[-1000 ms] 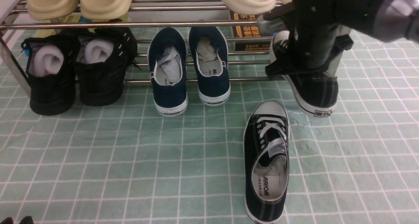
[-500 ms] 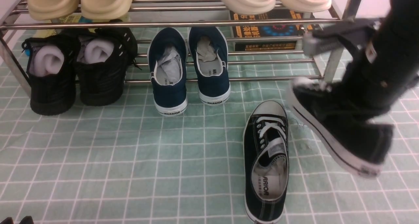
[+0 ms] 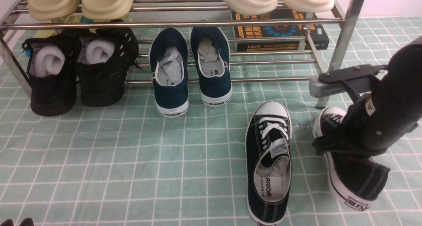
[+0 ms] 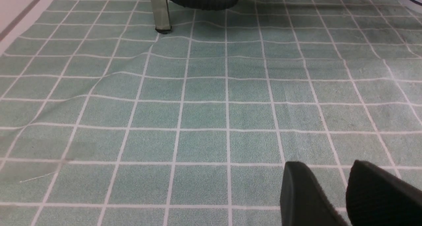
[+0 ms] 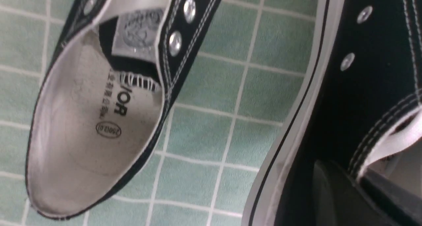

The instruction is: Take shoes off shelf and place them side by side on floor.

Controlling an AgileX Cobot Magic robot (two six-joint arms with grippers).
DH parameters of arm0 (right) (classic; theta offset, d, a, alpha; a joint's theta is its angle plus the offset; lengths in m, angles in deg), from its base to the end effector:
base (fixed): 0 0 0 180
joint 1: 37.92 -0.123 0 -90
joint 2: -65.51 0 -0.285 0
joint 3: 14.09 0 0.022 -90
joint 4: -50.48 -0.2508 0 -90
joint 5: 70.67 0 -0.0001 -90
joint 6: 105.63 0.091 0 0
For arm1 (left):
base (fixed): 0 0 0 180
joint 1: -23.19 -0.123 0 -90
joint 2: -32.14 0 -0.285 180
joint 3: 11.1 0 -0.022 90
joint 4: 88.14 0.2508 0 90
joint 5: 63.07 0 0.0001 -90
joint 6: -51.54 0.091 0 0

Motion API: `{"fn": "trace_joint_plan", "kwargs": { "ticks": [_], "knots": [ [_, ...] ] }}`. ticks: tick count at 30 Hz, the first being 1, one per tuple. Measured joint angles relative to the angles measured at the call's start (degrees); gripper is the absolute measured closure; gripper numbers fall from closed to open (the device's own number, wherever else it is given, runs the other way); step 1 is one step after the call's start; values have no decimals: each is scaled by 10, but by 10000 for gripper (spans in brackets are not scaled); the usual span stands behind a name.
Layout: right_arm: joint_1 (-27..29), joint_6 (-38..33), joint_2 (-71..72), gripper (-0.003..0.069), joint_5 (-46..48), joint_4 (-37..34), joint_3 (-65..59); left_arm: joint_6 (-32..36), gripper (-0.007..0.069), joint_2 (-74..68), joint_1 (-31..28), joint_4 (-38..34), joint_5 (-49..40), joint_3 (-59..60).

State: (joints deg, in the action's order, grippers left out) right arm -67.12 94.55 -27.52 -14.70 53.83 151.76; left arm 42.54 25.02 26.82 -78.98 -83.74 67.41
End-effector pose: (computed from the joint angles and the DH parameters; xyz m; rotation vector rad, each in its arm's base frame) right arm 0.2531 0.1364 0.2675 -0.2604 2.8385 0.1073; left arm 0.0531 0.0018 0.1741 0.0127 1.8506 0.0028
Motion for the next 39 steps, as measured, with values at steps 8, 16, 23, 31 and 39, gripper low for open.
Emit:
{"fn": "trace_joint_plan", "kwargs": {
  "ticks": [8,16,23,31,39],
  "knots": [
    [0,-1,0,653,33,8,57,0,385,0,0,0,0,0],
    [0,-1,-10,648,55,15,79,0,385,0,0,0,-1,0],
    [-1,1,-63,644,28,8,80,0,385,0,0,0,-1,0],
    [-2,8,-117,638,32,-22,82,0,385,0,0,0,-1,0],
    [0,6,-136,606,53,-78,82,0,385,0,0,0,-1,0]
  ]
}}
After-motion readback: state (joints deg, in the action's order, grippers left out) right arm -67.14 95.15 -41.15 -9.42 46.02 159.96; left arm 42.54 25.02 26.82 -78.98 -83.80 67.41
